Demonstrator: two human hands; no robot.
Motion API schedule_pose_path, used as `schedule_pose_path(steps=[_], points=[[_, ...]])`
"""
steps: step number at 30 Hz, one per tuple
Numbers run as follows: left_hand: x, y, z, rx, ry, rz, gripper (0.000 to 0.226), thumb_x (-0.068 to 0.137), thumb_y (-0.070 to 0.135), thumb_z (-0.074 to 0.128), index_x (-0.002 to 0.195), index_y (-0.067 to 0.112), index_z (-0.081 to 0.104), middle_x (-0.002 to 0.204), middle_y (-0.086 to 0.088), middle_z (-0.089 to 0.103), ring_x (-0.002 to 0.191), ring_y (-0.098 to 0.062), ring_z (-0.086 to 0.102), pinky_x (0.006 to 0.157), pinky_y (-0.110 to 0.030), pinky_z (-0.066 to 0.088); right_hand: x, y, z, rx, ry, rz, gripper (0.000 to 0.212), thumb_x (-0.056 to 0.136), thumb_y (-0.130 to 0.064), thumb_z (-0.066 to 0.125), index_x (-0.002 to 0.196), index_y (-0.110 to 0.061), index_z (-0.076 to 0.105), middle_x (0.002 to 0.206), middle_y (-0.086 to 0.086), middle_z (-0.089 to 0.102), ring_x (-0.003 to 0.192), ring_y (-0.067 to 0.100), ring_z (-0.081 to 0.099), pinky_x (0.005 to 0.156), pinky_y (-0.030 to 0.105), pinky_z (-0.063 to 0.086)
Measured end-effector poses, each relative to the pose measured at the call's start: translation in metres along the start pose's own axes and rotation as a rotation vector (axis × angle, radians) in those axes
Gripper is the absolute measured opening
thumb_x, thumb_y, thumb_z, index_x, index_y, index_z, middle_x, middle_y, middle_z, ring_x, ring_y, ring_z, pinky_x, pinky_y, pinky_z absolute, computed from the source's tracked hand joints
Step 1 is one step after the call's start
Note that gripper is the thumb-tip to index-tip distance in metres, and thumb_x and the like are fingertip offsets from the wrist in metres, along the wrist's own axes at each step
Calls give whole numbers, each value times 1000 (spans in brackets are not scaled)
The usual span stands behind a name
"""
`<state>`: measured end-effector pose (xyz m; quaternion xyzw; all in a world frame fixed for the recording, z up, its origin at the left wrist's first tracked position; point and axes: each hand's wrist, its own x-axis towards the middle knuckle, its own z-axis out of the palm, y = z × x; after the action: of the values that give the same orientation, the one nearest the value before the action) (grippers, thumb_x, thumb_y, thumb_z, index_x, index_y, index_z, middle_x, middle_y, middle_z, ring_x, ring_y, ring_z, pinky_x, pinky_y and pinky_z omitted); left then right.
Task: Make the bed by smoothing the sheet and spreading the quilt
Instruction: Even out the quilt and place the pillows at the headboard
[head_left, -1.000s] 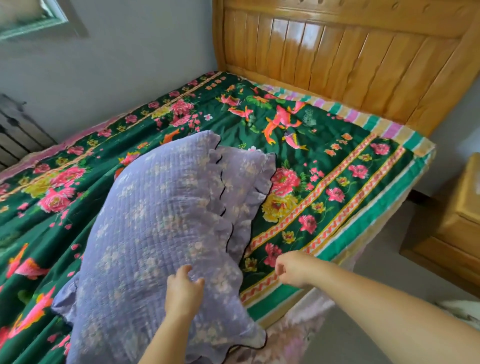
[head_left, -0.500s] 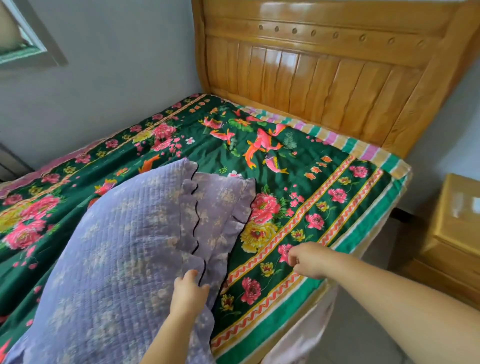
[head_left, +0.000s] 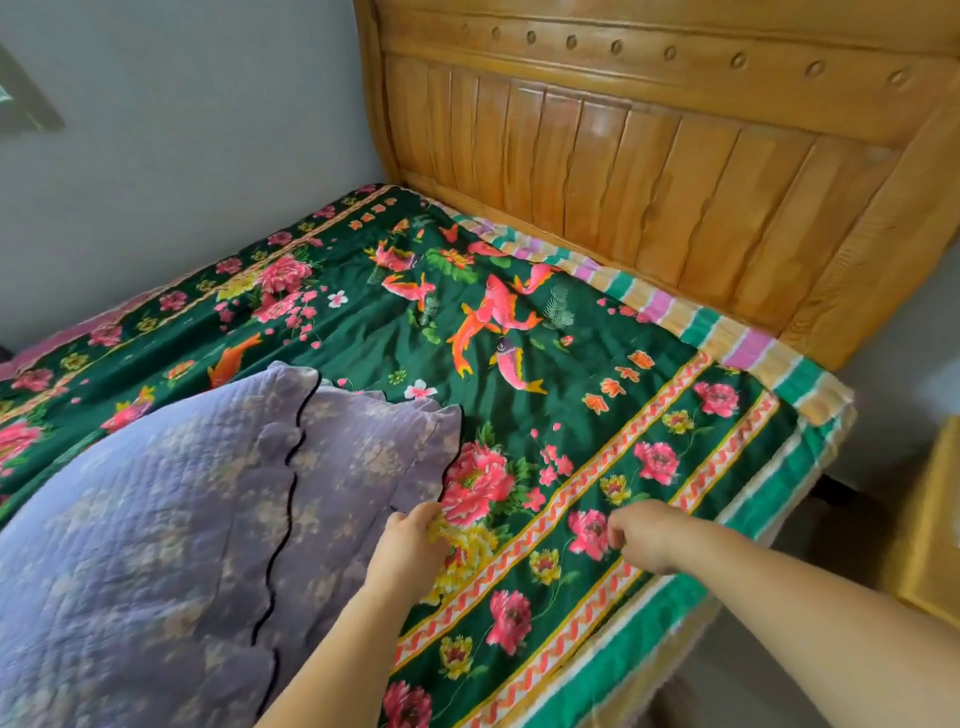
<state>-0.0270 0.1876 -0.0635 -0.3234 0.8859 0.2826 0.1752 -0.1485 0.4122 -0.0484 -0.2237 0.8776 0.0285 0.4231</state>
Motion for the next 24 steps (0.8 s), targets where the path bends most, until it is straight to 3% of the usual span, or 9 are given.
schedule_pose_path(steps=[3,6,8,13,17,21,24], points=[[32,43,3,29,-13,-53,49,95,23,49,143,25,36,138,-9,41,110,-23,55,86,-27,45,33,32,-40,-11,-39,-65,34,91,-8,44,119,-12,63,126,10,61,113,27,59,93,35,50],[62,86,13,30,-40,-46,50,94,23,49,142,26,38,136,-8,42,117,-26,53,93,-27,43,66,61,-79,-22,-39,-85,33,92,-9,43,119,-12,62,124,6,62,104,23,60,86,29,49],[81,112,21,15,-56,-12,48,95,23,49,141,29,38,135,-6,42,118,-25,53,94,-27,43,97,74,-103,-48,-15,-64,32,92,-8,43,118,-10,62,122,8,63,104,25,63,88,32,50],[118,136,21,28,-74,41,48,95,24,50,141,31,38,137,-4,41,111,-19,55,83,-21,42,146,62,-144,25,51,-89,32,93,-12,45,120,-7,62,122,12,62,111,27,60,95,34,49],[163,133,4,8,-36,20,49,93,24,51,141,29,38,133,-5,44,106,-21,57,90,-27,47,174,39,-169,35,129,-117,32,92,-13,45,119,-18,60,128,5,57,116,25,55,94,32,48],[214,130,3,-51,-30,-16,51,93,20,53,141,27,38,136,-8,43,85,-18,56,76,-26,48,218,35,-200,42,233,-133,29,93,-16,46,119,-22,58,130,3,52,116,24,54,91,30,44],[253,136,3,-63,-31,-38,50,93,23,53,140,28,39,133,-9,41,88,-22,57,79,-26,49,260,39,-219,35,270,-96,30,93,-17,48,121,-21,58,136,4,48,121,25,50,98,31,42]])
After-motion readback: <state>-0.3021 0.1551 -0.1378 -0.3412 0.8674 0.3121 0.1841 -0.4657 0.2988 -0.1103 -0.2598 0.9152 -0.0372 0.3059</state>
